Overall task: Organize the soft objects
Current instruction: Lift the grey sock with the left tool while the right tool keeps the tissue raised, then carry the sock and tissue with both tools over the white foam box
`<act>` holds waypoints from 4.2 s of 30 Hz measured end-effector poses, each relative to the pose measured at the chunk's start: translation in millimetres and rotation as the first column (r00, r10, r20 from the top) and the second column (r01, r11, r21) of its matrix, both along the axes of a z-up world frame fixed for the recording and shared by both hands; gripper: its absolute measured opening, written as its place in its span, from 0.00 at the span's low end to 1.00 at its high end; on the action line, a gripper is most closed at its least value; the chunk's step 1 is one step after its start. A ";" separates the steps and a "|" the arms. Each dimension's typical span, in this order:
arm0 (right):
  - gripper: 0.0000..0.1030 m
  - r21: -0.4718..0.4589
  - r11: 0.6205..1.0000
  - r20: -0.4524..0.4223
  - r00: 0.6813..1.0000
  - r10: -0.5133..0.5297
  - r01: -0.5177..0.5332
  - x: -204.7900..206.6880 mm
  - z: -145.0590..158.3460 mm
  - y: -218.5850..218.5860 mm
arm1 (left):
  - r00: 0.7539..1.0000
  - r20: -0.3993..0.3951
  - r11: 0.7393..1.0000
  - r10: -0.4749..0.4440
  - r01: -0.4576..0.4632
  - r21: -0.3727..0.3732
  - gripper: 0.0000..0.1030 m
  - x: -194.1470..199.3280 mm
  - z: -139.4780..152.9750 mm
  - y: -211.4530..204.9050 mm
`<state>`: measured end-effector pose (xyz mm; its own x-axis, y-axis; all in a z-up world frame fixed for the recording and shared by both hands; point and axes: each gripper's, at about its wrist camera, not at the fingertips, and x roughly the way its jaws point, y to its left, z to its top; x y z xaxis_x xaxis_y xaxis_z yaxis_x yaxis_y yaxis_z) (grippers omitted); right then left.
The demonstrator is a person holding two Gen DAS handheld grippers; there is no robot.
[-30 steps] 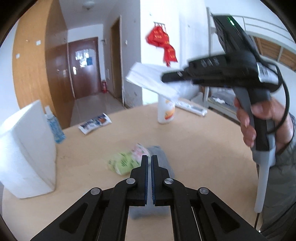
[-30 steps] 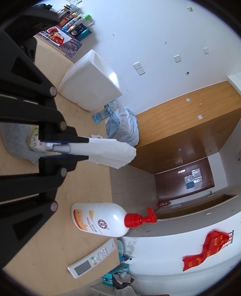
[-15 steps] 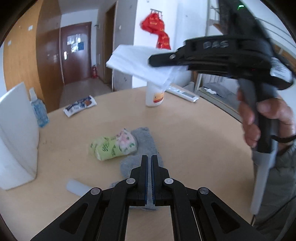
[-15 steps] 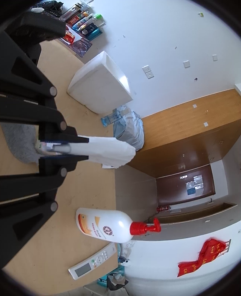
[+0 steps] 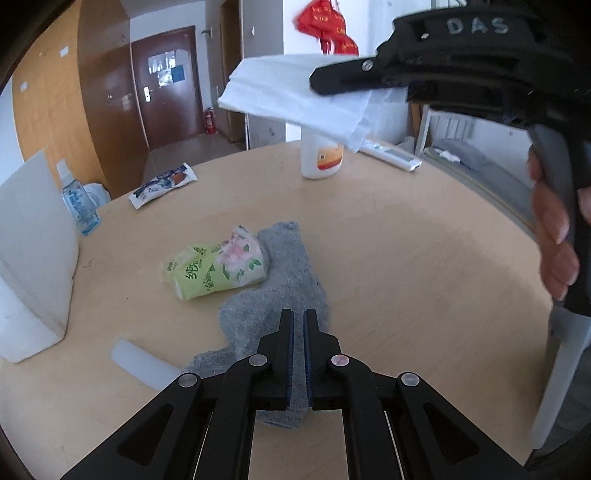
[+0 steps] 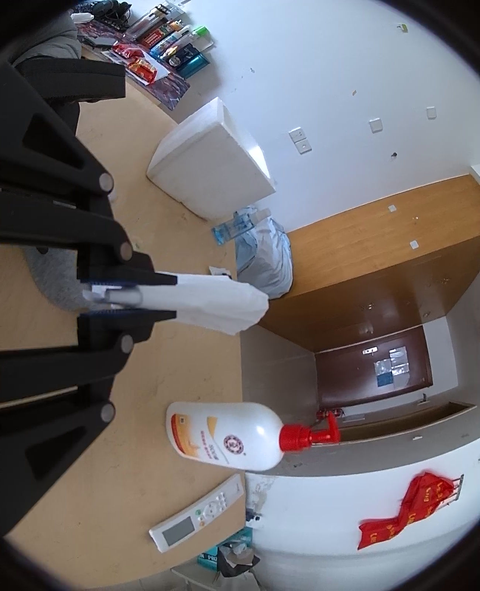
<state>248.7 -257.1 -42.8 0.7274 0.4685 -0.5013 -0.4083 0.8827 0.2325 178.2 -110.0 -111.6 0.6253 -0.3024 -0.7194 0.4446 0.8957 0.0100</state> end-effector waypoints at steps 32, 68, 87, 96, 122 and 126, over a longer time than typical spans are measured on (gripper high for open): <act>0.12 0.022 0.999 -0.020 0.999 0.042 -0.042 0.7 -7.4 -2.8 | 0.994 0.106 1.000 0.003 -0.002 -0.006 0.82 -8.7 14.5 2.8; 0.12 0.021 0.998 -0.017 0.998 0.064 -0.064 -1.5 -6.8 -1.8 | 0.996 -0.086 0.999 -0.005 0.008 0.036 0.07 21.3 -18.9 -9.7; 0.12 0.046 0.997 0.037 0.998 0.059 -0.060 -14.6 5.1 -3.7 | 0.990 0.137 0.998 0.032 -0.026 -0.049 0.06 -5.5 39.4 16.9; 0.12 0.025 0.996 0.076 0.993 0.086 -0.088 -24.1 11.5 17.5 | 0.957 0.236 0.980 0.169 -0.139 -0.140 0.06 -13.0 78.0 58.9; 0.12 -0.020 0.972 0.122 0.964 0.237 -0.236 -42.7 20.6 129.4 | 0.719 0.453 0.850 0.527 -0.450 -0.274 0.06 -58.5 131.1 168.5; 0.12 -0.028 0.964 0.119 0.956 0.267 -0.265 -47.0 21.9 148.0 | 0.688 0.457 0.825 0.563 -0.498 -0.267 0.06 -70.1 133.1 187.8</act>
